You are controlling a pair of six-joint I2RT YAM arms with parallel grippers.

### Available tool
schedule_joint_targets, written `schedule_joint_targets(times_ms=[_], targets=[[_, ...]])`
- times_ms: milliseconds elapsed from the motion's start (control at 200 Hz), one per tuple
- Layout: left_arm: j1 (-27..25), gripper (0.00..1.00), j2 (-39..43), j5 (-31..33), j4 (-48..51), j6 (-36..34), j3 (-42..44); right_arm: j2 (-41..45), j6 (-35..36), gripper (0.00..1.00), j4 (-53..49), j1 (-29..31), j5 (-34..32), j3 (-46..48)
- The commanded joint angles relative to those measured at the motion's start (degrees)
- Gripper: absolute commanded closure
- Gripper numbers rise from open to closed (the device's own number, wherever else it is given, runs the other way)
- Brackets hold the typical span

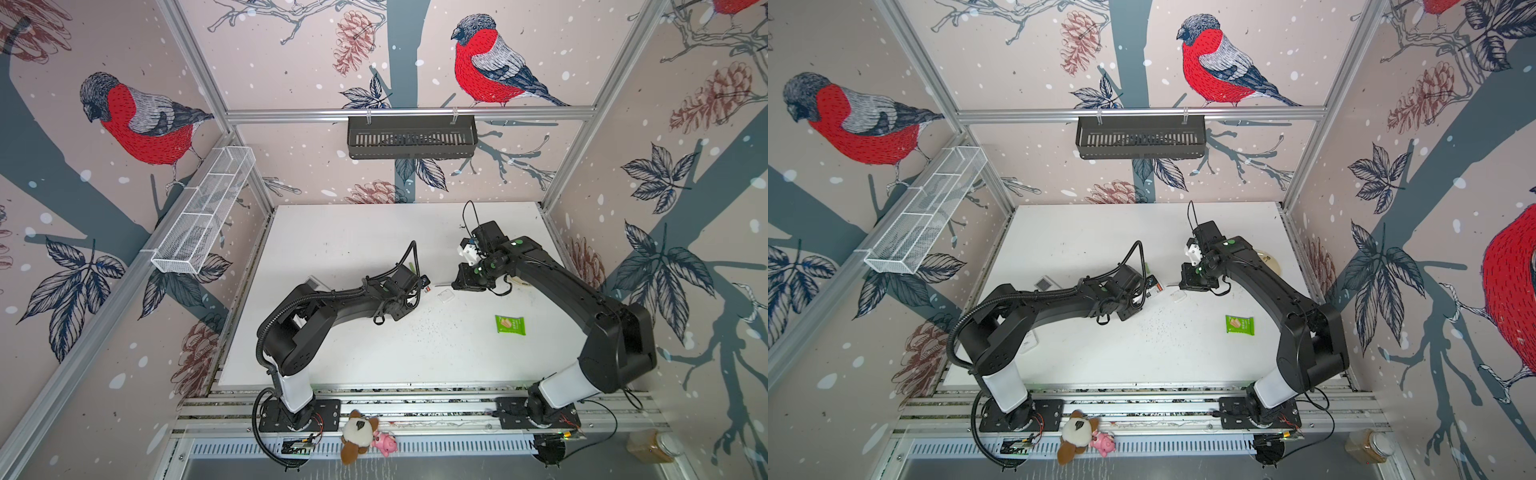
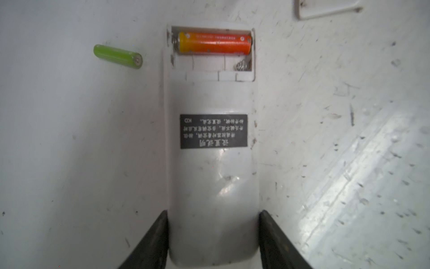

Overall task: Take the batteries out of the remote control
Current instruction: 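Insert the screwdriver tip beside the orange battery while the left gripper pins the remote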

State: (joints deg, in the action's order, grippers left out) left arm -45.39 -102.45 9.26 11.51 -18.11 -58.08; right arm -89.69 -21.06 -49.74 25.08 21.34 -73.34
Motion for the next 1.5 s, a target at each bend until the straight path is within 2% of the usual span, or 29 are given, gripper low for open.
schedule_joint_targets(times_ms=[0,365,1496], targets=[[-0.2,1.00,-0.2,1.1,3.2,-1.4,0.2,-1.6,0.3,0.99,-2.3,1.2,-0.4,-1.8],[-0.4,1.00,-0.3,0.8,3.0,-1.5,0.1,-5.4,-0.5,0.99,-2.0,2.8,-1.1,-4.0],[-0.5,1.00,-0.1,1.2,1.8,-1.6,0.3,-7.7,0.4,1.00,-3.4,2.8,-2.5,-4.6]])
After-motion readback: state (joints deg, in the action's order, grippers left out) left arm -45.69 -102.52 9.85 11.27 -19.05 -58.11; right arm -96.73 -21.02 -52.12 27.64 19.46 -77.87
